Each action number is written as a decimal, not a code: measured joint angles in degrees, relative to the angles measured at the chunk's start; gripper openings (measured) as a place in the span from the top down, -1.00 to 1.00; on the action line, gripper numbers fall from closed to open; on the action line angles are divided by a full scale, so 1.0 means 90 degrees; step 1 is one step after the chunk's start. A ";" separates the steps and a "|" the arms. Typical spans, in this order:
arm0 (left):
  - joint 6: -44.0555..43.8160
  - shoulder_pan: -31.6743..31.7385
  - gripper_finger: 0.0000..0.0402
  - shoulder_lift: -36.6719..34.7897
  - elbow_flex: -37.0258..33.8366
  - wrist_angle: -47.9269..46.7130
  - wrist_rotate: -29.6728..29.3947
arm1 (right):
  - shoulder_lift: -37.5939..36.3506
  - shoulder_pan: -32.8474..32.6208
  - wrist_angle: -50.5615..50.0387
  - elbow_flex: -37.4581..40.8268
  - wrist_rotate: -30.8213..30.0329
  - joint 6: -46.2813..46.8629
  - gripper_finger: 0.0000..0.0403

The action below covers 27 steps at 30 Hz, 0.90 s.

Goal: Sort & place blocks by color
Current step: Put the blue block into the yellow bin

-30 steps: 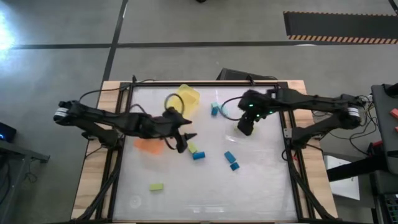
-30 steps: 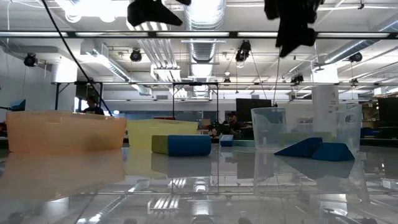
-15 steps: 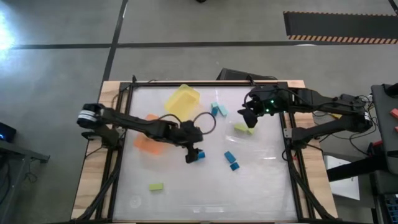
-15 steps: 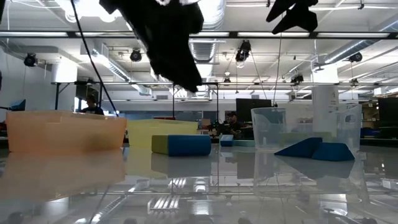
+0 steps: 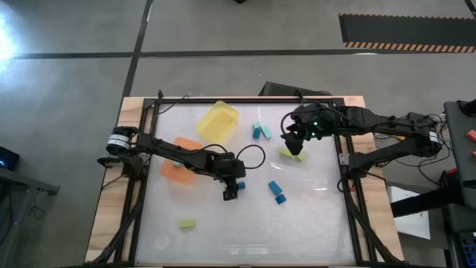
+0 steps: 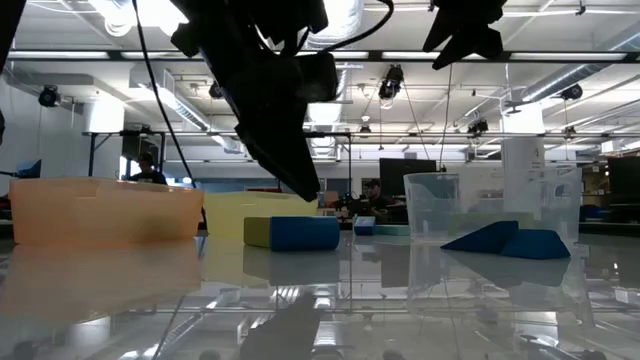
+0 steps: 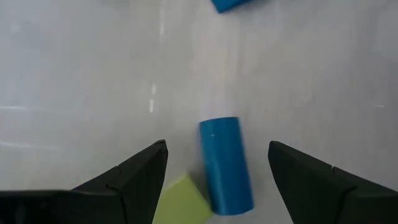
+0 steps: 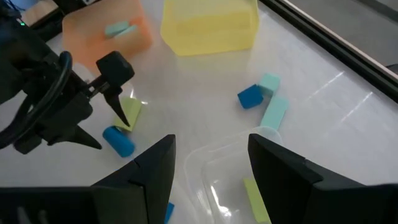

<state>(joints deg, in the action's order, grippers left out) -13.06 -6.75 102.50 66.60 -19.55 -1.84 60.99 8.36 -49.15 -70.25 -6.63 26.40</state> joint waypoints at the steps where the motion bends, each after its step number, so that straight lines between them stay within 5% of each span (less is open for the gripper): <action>1: 0.0000 -0.0010 -0.32 0.0036 -0.0002 0.0007 0.0085 | 0.0000 0.0000 0.0001 0.0002 0.0000 -0.0009 0.05; 14: 0.0014 -0.0079 -0.30 0.0395 -0.0040 0.0396 0.0188 | -0.0012 0.0000 -0.0004 0.0021 0.0000 -0.0059 0.05; 27: -0.0006 -0.0084 0.03 0.0602 -0.0028 0.0406 0.0143 | -0.0015 0.0000 -0.0034 0.0023 0.0008 -0.0122 0.05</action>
<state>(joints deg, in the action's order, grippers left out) -13.11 -7.51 107.92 66.35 -15.90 -0.55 60.86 8.36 -49.45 -70.04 -6.56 25.30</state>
